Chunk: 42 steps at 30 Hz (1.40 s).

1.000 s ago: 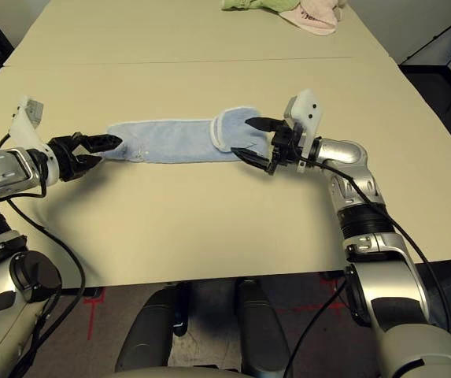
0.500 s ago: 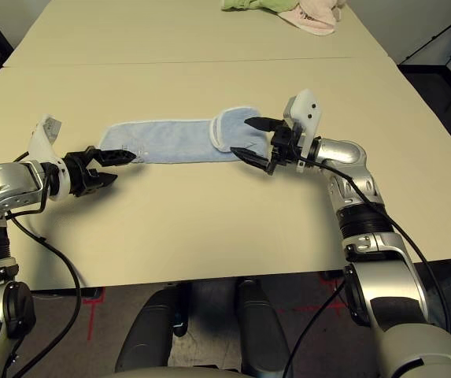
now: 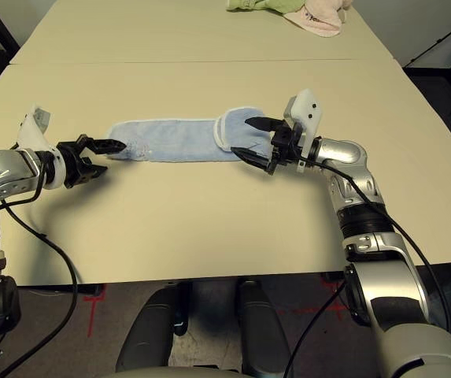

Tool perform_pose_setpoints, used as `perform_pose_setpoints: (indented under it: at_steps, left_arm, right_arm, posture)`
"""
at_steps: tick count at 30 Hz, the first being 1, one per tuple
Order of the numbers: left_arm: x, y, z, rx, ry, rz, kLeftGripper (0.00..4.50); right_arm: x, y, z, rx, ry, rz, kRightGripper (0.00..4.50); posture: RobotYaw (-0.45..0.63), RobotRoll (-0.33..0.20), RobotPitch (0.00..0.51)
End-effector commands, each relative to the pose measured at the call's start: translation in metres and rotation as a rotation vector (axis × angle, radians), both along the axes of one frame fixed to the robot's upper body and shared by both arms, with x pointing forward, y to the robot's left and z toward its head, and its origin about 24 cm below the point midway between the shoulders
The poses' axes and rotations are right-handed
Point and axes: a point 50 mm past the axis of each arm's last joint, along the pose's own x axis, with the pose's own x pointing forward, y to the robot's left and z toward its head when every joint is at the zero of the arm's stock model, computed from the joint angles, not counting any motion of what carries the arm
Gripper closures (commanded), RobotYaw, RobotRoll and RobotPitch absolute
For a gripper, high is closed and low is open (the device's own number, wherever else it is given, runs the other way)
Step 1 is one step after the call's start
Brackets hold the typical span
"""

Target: Fold the towel and set it aside.

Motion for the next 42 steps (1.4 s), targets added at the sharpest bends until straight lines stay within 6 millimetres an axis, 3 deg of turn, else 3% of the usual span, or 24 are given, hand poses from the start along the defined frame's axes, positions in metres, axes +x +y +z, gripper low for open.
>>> perform_pose_setpoints:
  at_steps: [1, 10, 22, 31, 35, 42]
  left_arm:
    - [0.004, -0.002, -0.004, 0.028, -0.038, -0.017, 0.0]
    - [0.015, 0.002, -0.023, 0.019, 0.068, -0.009, 0.0]
    - [0.026, -0.001, -0.014, 0.053, -0.046, -0.018, 0.0]
    - [0.028, -0.003, -0.021, 0.093, -0.044, -0.064, 0.0]
    - [0.029, 0.001, -0.022, 0.112, -0.03, -0.043, 1.01]
    - [0.031, 0.009, -0.015, 0.118, -0.021, 0.016, 3.71]
  right_arm:
    - [-0.001, -0.004, 0.0, -0.007, -0.004, -0.001, 0.04]
    - [-0.002, -0.004, 0.001, -0.008, -0.006, -0.003, 0.04]
    - [-0.003, -0.005, 0.0, -0.006, -0.005, -0.005, 0.04]
    - [-0.004, -0.004, 0.001, -0.006, -0.006, -0.005, 0.04]
    - [-0.004, -0.005, 0.0, -0.006, -0.006, -0.006, 0.0]
    - [-0.004, -0.004, 0.0, -0.007, -0.007, -0.005, 0.0]
  posture:
    - [0.04, 0.0, 0.211]
    - [0.03, 0.0, 0.21]
    - [0.03, 0.0, 0.213]
    - [0.03, 0.0, 0.214]
    - [0.03, 0.0, 0.213]
    - [0.03, 0.0, 0.211]
